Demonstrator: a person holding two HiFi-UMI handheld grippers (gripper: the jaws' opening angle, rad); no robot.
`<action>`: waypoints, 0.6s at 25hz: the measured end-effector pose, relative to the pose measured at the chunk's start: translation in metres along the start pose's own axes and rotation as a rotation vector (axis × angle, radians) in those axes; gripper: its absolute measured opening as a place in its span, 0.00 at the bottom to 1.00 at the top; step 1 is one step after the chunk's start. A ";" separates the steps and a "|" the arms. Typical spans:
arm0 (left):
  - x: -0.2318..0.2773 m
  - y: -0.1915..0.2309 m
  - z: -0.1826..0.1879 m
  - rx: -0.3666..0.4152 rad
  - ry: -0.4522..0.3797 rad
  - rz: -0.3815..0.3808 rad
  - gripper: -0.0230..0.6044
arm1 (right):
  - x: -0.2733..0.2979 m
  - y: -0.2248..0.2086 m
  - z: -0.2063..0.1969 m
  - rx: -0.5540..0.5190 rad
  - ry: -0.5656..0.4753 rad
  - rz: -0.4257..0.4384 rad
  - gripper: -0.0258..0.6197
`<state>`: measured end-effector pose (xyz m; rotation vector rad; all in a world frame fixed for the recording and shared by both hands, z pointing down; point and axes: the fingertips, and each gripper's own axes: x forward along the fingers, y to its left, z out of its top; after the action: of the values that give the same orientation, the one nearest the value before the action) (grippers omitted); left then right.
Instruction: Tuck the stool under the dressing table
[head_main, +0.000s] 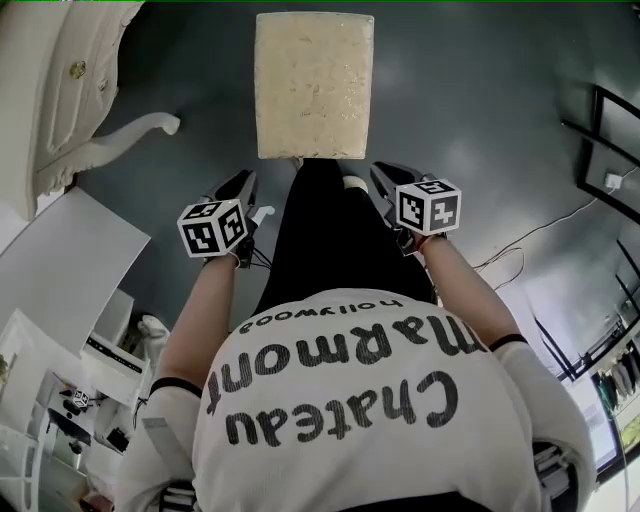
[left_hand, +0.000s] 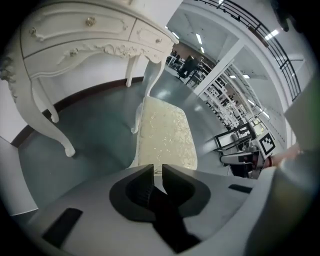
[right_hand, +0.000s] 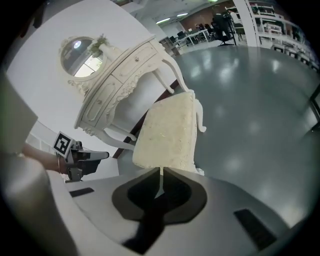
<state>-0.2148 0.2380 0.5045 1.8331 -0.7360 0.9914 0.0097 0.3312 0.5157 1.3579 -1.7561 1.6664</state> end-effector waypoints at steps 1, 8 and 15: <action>0.009 0.004 0.001 -0.013 0.017 -0.018 0.08 | 0.005 -0.004 -0.001 0.019 0.005 -0.008 0.09; 0.071 0.038 -0.005 -0.062 0.172 -0.062 0.44 | 0.036 -0.016 -0.022 0.060 0.100 -0.020 0.09; 0.100 0.031 -0.010 0.087 0.318 -0.119 0.44 | 0.064 -0.030 -0.037 0.021 0.225 0.003 0.40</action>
<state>-0.1927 0.2261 0.6069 1.7149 -0.3918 1.2149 -0.0084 0.3449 0.5926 1.1276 -1.6166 1.7674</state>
